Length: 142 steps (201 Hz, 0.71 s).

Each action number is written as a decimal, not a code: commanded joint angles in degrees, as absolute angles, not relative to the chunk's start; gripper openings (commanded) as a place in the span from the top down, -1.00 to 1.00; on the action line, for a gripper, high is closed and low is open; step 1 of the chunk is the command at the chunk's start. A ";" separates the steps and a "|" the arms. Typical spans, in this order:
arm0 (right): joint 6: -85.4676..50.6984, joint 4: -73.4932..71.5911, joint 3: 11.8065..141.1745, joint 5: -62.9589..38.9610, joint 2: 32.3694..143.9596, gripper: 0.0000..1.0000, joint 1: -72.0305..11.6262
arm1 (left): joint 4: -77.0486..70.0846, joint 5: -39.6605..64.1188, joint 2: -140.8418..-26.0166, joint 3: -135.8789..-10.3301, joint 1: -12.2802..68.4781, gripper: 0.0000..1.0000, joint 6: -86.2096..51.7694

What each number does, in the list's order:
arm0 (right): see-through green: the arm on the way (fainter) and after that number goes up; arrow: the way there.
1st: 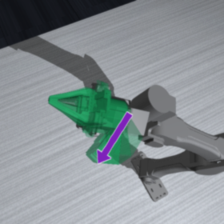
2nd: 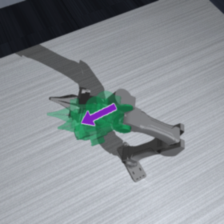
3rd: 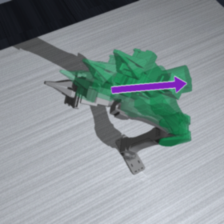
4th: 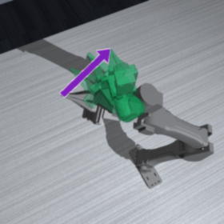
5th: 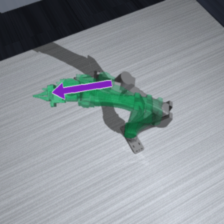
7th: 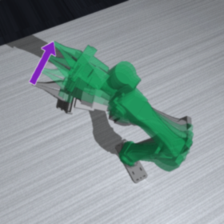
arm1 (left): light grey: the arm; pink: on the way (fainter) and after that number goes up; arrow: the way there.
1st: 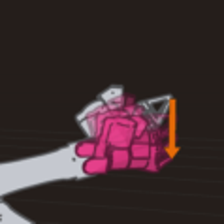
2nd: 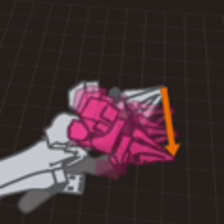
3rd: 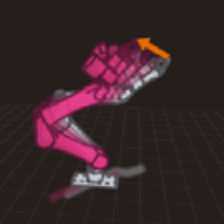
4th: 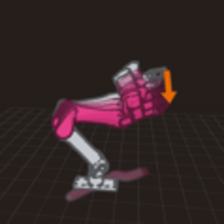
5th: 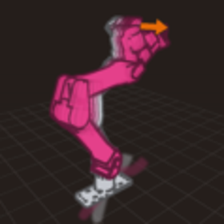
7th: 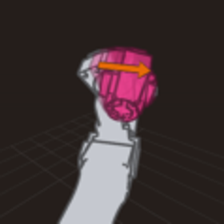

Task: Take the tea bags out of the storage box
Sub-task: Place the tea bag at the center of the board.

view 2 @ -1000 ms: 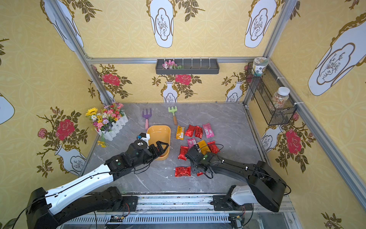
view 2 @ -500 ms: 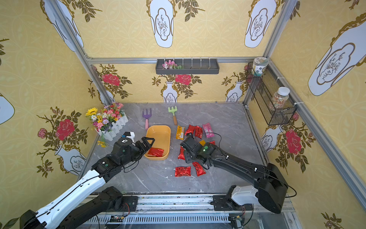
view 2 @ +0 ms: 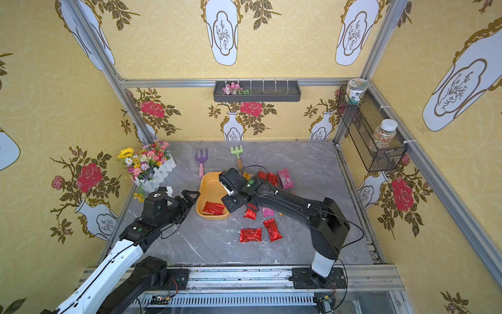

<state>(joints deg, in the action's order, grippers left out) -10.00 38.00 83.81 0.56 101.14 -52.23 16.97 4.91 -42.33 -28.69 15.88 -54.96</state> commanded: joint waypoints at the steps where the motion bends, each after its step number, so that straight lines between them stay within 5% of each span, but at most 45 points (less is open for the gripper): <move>1: -5.80 39.42 89.06 -3.25 106.01 -0.29 -52.61 | 16.94 8.36 -41.91 -27.65 13.64 -1.00 -53.61; 142: 1.79 46.84 111.94 -3.47 130.78 -0.39 -55.32 | 25.48 6.68 -31.60 -26.98 6.92 -1.00 -54.32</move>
<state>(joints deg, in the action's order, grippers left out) 0.27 45.56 110.59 -4.43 128.97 -54.76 22.68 8.21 -33.10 -26.87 7.33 -54.17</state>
